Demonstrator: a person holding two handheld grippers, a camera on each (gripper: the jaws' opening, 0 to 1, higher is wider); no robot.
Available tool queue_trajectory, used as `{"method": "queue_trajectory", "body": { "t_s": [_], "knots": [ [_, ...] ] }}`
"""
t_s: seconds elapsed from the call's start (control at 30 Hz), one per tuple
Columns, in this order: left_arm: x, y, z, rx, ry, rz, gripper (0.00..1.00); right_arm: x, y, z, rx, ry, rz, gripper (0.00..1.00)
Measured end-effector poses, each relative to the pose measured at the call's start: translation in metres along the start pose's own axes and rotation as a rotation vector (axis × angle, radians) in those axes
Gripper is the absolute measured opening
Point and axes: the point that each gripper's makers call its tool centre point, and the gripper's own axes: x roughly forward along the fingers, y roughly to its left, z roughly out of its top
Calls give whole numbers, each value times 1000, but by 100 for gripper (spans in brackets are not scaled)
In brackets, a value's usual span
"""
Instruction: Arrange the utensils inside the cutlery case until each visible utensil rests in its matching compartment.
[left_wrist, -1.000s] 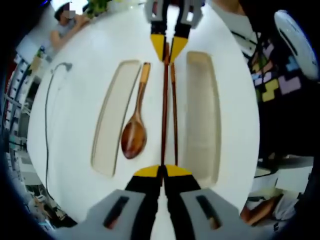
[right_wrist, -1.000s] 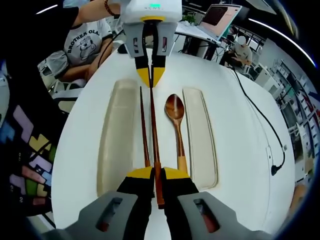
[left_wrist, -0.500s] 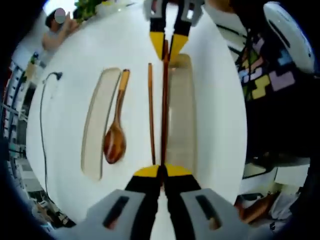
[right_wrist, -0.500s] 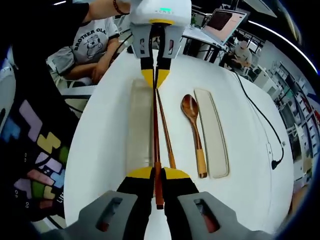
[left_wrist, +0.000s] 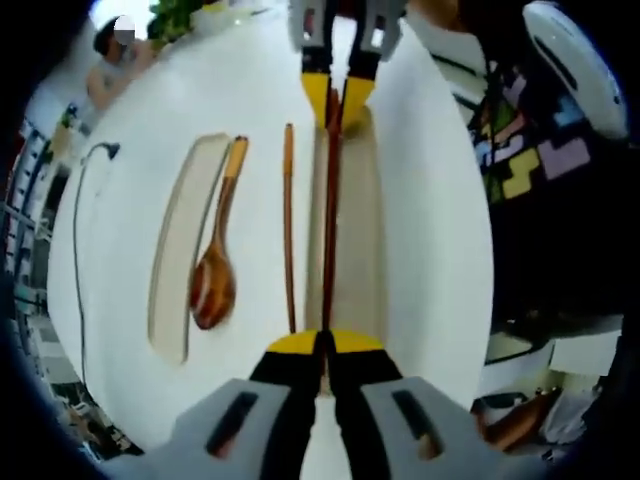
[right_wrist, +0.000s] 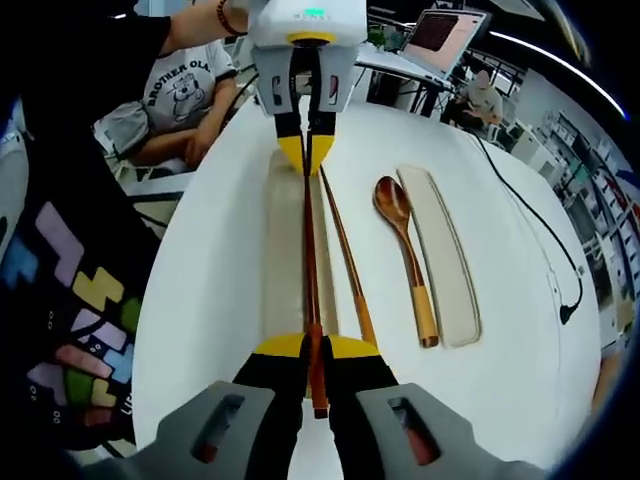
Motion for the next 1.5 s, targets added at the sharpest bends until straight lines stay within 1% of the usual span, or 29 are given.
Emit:
{"method": "queue_trajectory", "body": {
  "t_s": [0.33,0.53,0.63,0.83,0.97,1.2,1.5],
  "knots": [
    [4,-1,-3,-11,-9,-3,2,2,-2,2,0,8,3,5],
    [0,1,-4,-30,-26,-6,2,1,-4,5,7,4,-1,5],
    [-1,1,-6,-31,-21,-6,2,2,-2,9,-1,3,5,5],
    [3,1,-8,-32,-18,-6,2,5,-2,5,0,8,11,5],
    [5,1,-9,-34,-17,-10,2,5,0,5,4,-2,15,5],
    [4,3,-12,-32,-13,-3,2,7,-1,7,1,-4,13,5],
    [5,1,-17,-47,-28,1,2,14,0,8,-2,1,25,5]
  ]
}}
